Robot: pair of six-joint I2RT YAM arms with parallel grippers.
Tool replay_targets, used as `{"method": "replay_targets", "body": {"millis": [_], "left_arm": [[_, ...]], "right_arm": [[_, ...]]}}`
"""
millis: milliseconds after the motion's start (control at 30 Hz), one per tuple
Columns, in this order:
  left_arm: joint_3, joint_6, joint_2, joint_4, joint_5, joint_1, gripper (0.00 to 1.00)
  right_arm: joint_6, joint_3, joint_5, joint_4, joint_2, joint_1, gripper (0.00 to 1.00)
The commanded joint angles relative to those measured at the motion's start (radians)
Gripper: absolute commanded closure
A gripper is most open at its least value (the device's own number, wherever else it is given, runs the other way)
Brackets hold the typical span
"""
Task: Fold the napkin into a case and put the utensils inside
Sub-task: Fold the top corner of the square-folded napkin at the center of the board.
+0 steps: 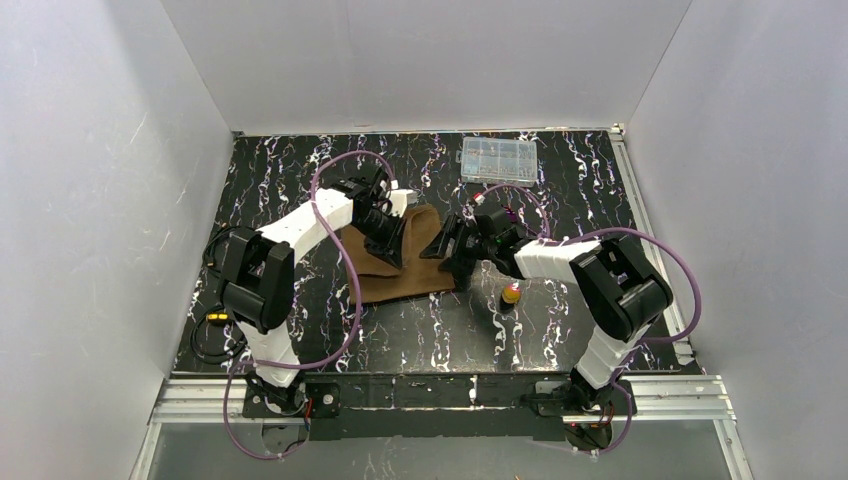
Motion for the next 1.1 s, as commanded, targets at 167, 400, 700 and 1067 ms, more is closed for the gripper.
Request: {"method": "replay_targets", "body": {"millis": [167, 400, 700, 1067], "left_arm": [[-0.047, -0.054, -0.032, 0.036, 0.096, -0.028, 1.0], [-0.05, -0.047, -0.019, 0.044, 0.093, -0.034, 1.0], [-0.019, -0.04, -0.01, 0.027, 0.121, -0.048, 0.88], [0.09, 0.078, -0.033, -0.165, 0.166, -0.016, 0.55]], "right_arm": [[0.081, -0.001, -0.026, 0.148, -0.009, -0.004, 0.25], [0.091, 0.014, -0.027, 0.156, 0.012, 0.013, 0.27], [0.102, 0.082, -0.025, 0.128, 0.094, 0.055, 0.4], [0.041, 0.088, 0.011, 0.015, 0.066, 0.06, 0.83]]}}
